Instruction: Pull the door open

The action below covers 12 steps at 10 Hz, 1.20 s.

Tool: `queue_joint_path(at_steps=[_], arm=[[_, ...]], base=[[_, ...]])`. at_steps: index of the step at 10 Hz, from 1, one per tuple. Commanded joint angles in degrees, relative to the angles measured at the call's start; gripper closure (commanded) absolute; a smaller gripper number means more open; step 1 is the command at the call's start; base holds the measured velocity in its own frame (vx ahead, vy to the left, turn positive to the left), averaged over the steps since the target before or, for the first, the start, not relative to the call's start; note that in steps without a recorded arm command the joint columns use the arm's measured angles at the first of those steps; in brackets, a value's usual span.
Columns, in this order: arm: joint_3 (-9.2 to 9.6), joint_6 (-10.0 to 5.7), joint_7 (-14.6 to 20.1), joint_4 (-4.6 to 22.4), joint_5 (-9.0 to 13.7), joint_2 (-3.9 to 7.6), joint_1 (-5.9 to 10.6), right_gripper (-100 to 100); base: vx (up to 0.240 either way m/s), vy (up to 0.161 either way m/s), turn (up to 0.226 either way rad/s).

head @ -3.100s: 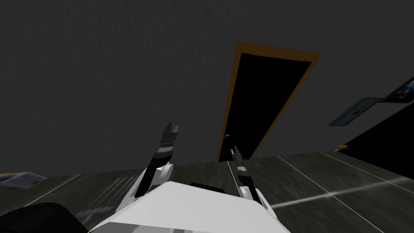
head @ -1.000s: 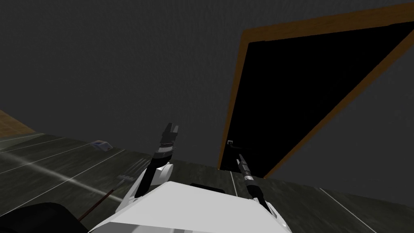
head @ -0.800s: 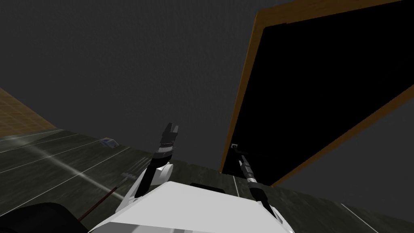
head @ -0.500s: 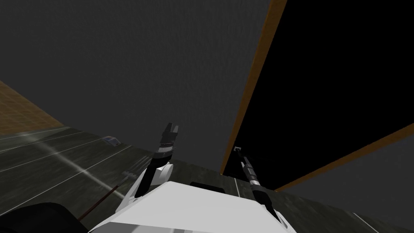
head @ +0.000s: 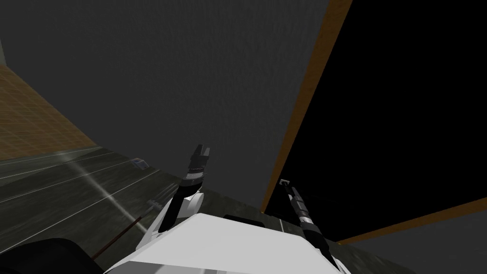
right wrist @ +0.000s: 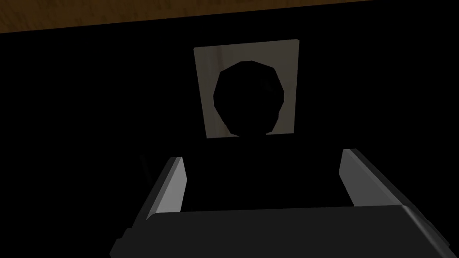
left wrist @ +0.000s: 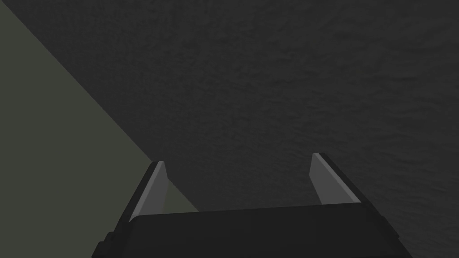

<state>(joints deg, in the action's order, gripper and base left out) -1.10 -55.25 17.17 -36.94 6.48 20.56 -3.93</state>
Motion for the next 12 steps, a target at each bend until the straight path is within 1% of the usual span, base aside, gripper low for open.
queue_joint_path(at_steps=[1, 6, 7, 8, 10, 11, 12], arm=[[0.06, 0.27, -0.08, -0.18, -0.04, -0.05, -0.03, 100], [0.06, 0.27, -0.08, -0.18, -0.04, -0.05, -0.03, 100], [0.72, -0.92, 0.85, -0.08, -0.38, 0.81, -0.95, 100], [0.93, -1.33, 1.16, -0.06, -0.48, 1.07, -1.23, 100], [1.91, -3.22, 2.57, 0.01, -0.96, 2.27, -2.55, 100], [2.17, -3.72, 2.95, 0.03, -1.09, 2.59, -2.9, 100], [2.69, -4.71, 3.69, 0.07, -1.34, 3.22, -3.6, 100]], base=[[-0.016, 0.002, -0.027], [-0.012, 0.0, 0.0], [-0.091, -0.053, 0.145], [-0.176, -0.052, 0.138], [-0.182, -0.04, 0.111], [-0.162, -0.04, 0.111], [-0.175, -0.057, 0.133]])
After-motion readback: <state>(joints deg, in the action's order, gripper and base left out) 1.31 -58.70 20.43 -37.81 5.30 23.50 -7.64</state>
